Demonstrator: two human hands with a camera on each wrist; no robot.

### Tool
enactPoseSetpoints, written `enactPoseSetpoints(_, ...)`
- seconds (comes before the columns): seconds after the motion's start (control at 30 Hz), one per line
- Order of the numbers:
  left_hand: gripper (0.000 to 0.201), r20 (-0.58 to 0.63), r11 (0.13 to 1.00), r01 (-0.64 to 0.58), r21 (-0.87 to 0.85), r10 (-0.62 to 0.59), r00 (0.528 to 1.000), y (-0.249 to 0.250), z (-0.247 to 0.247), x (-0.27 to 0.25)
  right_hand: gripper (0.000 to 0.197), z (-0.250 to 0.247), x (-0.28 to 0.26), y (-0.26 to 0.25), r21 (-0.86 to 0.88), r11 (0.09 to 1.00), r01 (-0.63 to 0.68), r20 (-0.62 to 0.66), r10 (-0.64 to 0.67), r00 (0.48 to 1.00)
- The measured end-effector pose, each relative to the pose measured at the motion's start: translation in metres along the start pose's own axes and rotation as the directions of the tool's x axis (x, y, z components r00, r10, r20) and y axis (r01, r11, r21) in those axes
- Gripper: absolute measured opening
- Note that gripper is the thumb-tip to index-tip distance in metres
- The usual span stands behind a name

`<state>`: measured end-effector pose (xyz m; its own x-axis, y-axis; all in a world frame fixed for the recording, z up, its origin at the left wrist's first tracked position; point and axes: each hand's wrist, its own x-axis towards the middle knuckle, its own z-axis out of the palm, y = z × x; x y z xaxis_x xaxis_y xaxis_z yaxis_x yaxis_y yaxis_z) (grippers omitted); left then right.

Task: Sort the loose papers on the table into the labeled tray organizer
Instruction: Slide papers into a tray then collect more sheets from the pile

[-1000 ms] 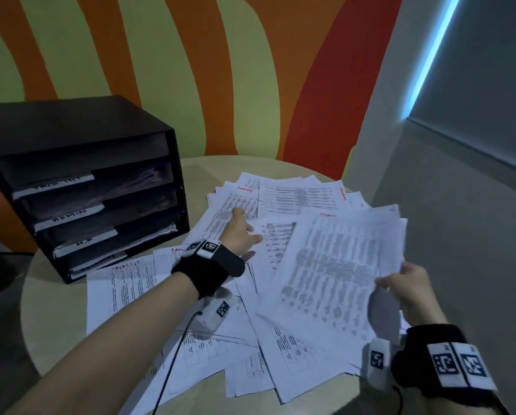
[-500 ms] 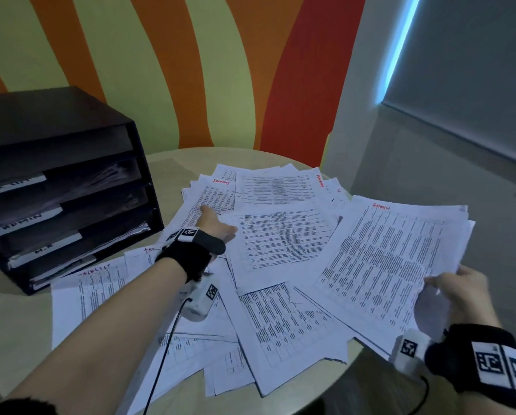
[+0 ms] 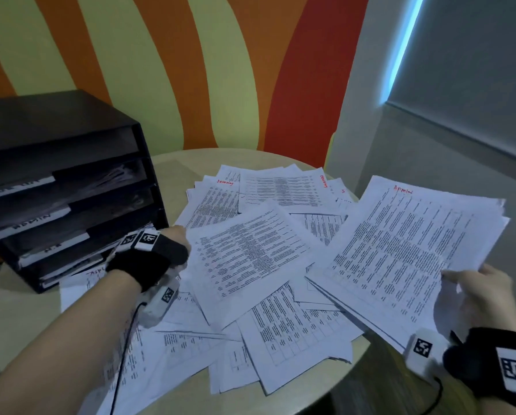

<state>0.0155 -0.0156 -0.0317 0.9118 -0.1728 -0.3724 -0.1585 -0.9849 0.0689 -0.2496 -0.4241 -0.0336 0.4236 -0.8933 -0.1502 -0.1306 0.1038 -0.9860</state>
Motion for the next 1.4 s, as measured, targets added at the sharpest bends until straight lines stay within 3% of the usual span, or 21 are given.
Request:
enactPoseSetpoints(0.07, 0.017, 0.055, 0.996, -0.040, 0.079, 0.036, 0.998, -0.019, -0.001, -0.002, 0.037, 0.014, -0.014, -0.014, 0.041, 0.999, 0.019, 0.024, -0.020, 1.000)
enactPoseSetpoints(0.17, 0.094, -0.107, 0.997, -0.041, -0.062, 0.034, 0.994, -0.030, -0.004, 0.003, 0.039, 0.037, -0.039, -0.034, 0.135, 0.990, 0.031, 0.094, -0.044, 0.995)
enactPoseSetpoints(0.23, 0.115, -0.148, 0.931, -0.184, -0.314, 0.143, 0.979, -0.018, -0.009, -0.006, 0.037, 0.055, -0.049, -0.037, 0.194, 0.981, 0.028, 0.132, -0.054, 0.990)
enactPoseSetpoints(0.3, 0.126, -0.083, 0.680, -0.241, -0.693, 0.258, 0.963, 0.001, -0.011, -0.027, 0.036, 0.076, -0.062, -0.037, 0.288, 0.958, -0.002, 0.152, -0.044, 0.987)
enactPoseSetpoints(0.37, 0.146, -0.037, 0.316, -0.164, -0.935, 0.372, 0.927, 0.014, -0.008, -0.046, 0.032, 0.100, -0.076, -0.033, 0.361, 0.932, -0.037, 0.187, -0.033, 0.982)
enactPoseSetpoints(0.4, 0.142, -0.044, 0.160, -0.122, -0.980, 0.420, 0.907, 0.021, -0.003, -0.055, 0.028, 0.111, -0.084, -0.031, 0.382, 0.923, -0.054, 0.223, -0.035, 0.974)
enactPoseSetpoints(0.47, 0.099, -0.091, -0.045, -0.079, -0.996, 0.502, 0.860, 0.032, 0.006, -0.063, 0.019, 0.133, -0.102, -0.025, 0.373, 0.924, -0.085, 0.295, -0.032, 0.955)
enactPoseSetpoints(0.53, 0.051, -0.191, -0.116, -0.155, -0.981, 0.448, 0.874, 0.041, 0.006, -0.072, 0.019, 0.149, -0.118, -0.021, 0.324, 0.937, -0.134, 0.357, 0.010, 0.934)
enactPoseSetpoints(0.6, 0.034, -0.263, -0.176, -0.219, -0.960, 0.288, 0.921, 0.042, 0.004, -0.070, 0.020, 0.159, -0.126, -0.019, 0.324, 0.930, -0.172, 0.431, 0.017, 0.902)
enactPoseSetpoints(0.67, 0.034, -0.306, -0.178, -0.277, -0.944, 0.163, 0.938, 0.032, -0.003, -0.070, 0.021, 0.158, -0.126, -0.021, 0.364, 0.913, -0.182, 0.469, -0.011, 0.883)
enactPoseSetpoints(0.77, 0.033, -0.415, -0.037, -0.413, -0.910, 0.118, 0.902, 0.013, -0.014, -0.074, 0.038, 0.146, -0.110, -0.025, 0.403, 0.897, -0.179, 0.424, -0.009, 0.906)
enactPoseSetpoints(0.83, 0.026, -0.496, 0.060, -0.507, -0.860, 0.137, 0.857, 0.002, -0.019, -0.075, 0.046, 0.136, -0.100, -0.027, 0.335, 0.938, -0.093, 0.432, -0.065, 0.899)
enactPoseSetpoints(0.93, 0.026, -0.551, 0.159, -0.571, -0.805, 0.155, 0.820, -0.006, -0.024, -0.073, 0.035, 0.131, -0.098, -0.026, 0.110, 0.985, 0.129, 0.505, -0.167, 0.847)
enactPoseSetpoints(1.0, 0.024, -0.556, 0.148, -0.577, -0.803, 0.164, 0.815, -0.005, -0.025, -0.072, 0.028, 0.135, -0.104, -0.024, 0.010, 0.972, 0.236, 0.520, -0.207, 0.829)
enactPoseSetpoints(1.1, 0.021, -0.586, 0.114, -0.600, -0.792, 0.130, 0.799, 0.001, -0.024, -0.069, 0.024, 0.143, -0.113, -0.022, 0.043, 0.962, 0.271, 0.497, -0.256, 0.829)
enactPoseSetpoints(1.23, 0.018, -0.635, -0.039, -0.634, -0.773, 0.062, 0.770, -0.001, -0.029, -0.072, 0.020, 0.145, -0.121, -0.026, 0.172, 0.938, 0.302, 0.507, -0.347, 0.789)
enactPoseSetpoints(1.3, 0.027, -0.643, -0.079, -0.639, -0.765, 0.032, 0.765, -0.005, -0.028, -0.070, 0.028, 0.145, -0.121, -0.024, 0.205, 0.925, 0.320, 0.510, -0.380, 0.772)
enactPoseSetpoints(1.4, 0.036, -0.596, -0.069, -0.592, -0.803, 0.050, 0.801, -0.009, -0.018, -0.064, 0.040, 0.146, -0.116, -0.019, 0.181, 0.932, 0.315, 0.545, -0.361, 0.756)
